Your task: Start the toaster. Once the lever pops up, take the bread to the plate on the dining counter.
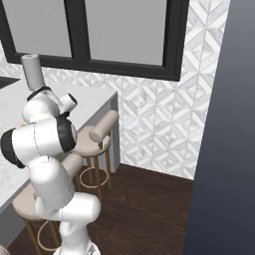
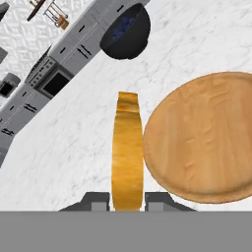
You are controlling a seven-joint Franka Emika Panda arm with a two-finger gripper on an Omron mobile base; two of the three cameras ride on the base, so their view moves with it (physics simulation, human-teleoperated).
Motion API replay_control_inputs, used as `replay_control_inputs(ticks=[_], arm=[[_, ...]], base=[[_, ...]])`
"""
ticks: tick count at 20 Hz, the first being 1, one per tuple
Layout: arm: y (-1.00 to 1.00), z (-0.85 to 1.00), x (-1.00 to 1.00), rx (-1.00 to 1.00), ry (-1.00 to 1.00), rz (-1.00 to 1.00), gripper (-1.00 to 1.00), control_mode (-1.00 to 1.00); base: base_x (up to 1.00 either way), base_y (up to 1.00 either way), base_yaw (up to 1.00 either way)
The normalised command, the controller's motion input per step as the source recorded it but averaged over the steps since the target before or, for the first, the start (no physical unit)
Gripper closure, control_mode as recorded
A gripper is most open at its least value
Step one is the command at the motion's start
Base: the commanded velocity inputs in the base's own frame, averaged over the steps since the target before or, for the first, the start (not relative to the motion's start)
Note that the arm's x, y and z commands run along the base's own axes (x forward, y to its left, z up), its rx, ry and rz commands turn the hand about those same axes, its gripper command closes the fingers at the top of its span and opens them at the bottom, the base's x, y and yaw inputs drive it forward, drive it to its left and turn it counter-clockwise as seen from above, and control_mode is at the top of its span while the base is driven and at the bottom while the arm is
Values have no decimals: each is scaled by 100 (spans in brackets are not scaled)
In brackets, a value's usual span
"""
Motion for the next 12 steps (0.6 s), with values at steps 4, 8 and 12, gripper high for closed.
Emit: replay_control_inputs(ticks=[4,8,12], arm=[[53,-36,10,0,6,7,100,-100],[25,-45,22,0,6,8,100,-100],[9,-52,8,0,6,10,100,-100]], base=[[0,0,0],[0,0,0],[0,0,0]])
